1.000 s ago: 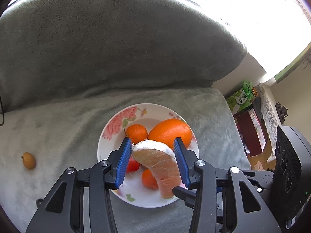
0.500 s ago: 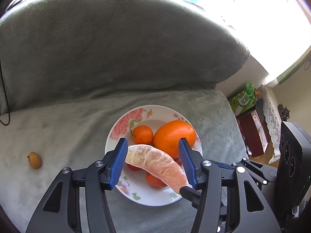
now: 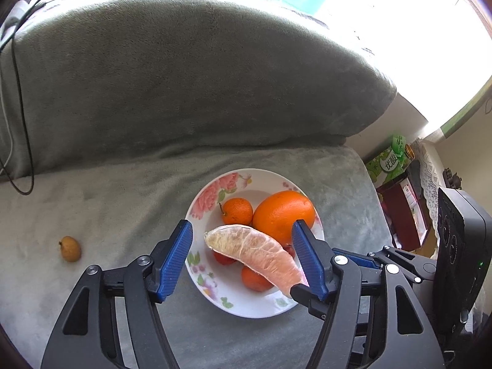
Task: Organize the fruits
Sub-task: 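Lower the pomelo segment into the plate and open both grippers, then move the left gripper to the dark plum while the right gripper approaches the brown fruit, then close the left gripper on the dark plum while the right gripper grasps the brown fruit, then carry the plum and brown fruit over the floral plate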
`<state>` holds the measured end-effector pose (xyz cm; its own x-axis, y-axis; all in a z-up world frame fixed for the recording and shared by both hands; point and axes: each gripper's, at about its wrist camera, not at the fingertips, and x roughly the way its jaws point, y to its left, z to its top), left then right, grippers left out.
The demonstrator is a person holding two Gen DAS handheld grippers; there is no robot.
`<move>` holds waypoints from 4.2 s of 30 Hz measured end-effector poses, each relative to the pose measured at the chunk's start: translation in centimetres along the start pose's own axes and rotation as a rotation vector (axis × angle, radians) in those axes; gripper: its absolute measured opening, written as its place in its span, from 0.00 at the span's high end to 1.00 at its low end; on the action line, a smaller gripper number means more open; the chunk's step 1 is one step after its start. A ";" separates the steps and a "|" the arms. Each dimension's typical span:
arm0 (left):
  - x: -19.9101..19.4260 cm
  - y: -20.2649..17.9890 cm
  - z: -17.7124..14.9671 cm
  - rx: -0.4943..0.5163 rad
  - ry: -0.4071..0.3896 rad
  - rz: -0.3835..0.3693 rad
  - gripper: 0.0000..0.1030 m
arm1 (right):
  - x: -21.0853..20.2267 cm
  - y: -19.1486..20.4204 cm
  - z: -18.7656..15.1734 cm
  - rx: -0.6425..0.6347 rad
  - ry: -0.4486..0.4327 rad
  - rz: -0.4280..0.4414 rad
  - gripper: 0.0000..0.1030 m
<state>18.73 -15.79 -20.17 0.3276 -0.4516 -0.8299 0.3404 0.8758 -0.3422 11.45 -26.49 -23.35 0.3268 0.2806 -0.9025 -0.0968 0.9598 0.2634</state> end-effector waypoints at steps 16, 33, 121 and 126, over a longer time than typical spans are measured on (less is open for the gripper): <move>-4.5 5.2 -3.6 -0.068 -0.084 0.117 0.35 | 0.4 2.2 3.0 -0.032 -0.029 0.016 0.36; -6.0 12.2 -9.2 -0.264 -0.094 0.166 0.38 | 4.6 10.6 7.1 -0.236 -0.010 0.086 0.36; -2.4 9.9 -7.0 -0.208 -0.075 0.100 0.78 | 5.9 9.5 5.6 -0.231 0.033 0.078 0.71; -1.4 7.9 -5.4 -0.157 -0.073 0.076 0.78 | 4.0 6.6 4.6 -0.171 0.012 0.058 0.71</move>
<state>16.23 -7.32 -24.12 0.4118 -0.3890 -0.8240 0.1722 0.9212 -0.3489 16.50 -18.99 -23.67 0.3050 0.3347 -0.8916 -0.2743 0.9274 0.2543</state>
